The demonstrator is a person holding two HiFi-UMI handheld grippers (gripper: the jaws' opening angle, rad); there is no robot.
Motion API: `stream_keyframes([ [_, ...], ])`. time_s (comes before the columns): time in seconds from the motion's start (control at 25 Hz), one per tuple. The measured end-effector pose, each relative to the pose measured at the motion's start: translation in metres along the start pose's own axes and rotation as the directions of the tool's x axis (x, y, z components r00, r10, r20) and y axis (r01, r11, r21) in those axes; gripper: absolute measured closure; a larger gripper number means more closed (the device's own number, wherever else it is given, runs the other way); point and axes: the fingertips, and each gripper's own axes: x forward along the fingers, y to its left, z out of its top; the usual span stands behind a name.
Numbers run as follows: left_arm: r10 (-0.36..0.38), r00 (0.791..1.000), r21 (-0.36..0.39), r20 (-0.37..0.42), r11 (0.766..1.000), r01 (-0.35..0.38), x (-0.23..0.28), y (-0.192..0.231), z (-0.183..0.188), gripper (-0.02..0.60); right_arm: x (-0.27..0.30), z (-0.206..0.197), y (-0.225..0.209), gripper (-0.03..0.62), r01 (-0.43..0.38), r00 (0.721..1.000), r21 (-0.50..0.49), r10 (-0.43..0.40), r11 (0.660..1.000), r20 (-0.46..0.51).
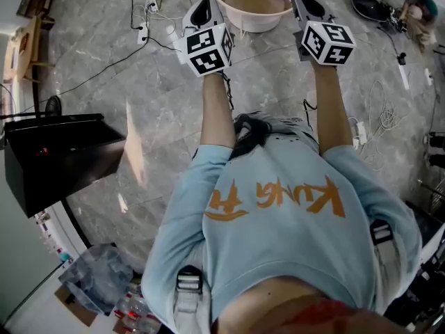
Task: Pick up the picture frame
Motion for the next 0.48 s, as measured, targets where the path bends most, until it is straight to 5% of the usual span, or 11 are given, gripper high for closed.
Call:
stream_keyframes([
  [0.48,0.068,0.998,-0.078,0.011,0.995,-0.067,-0.011,0.048,0.001,0.561,-0.004,0.002,0.004,0.597,0.004,0.999,-0.037,-0.005,0.999,-0.034],
])
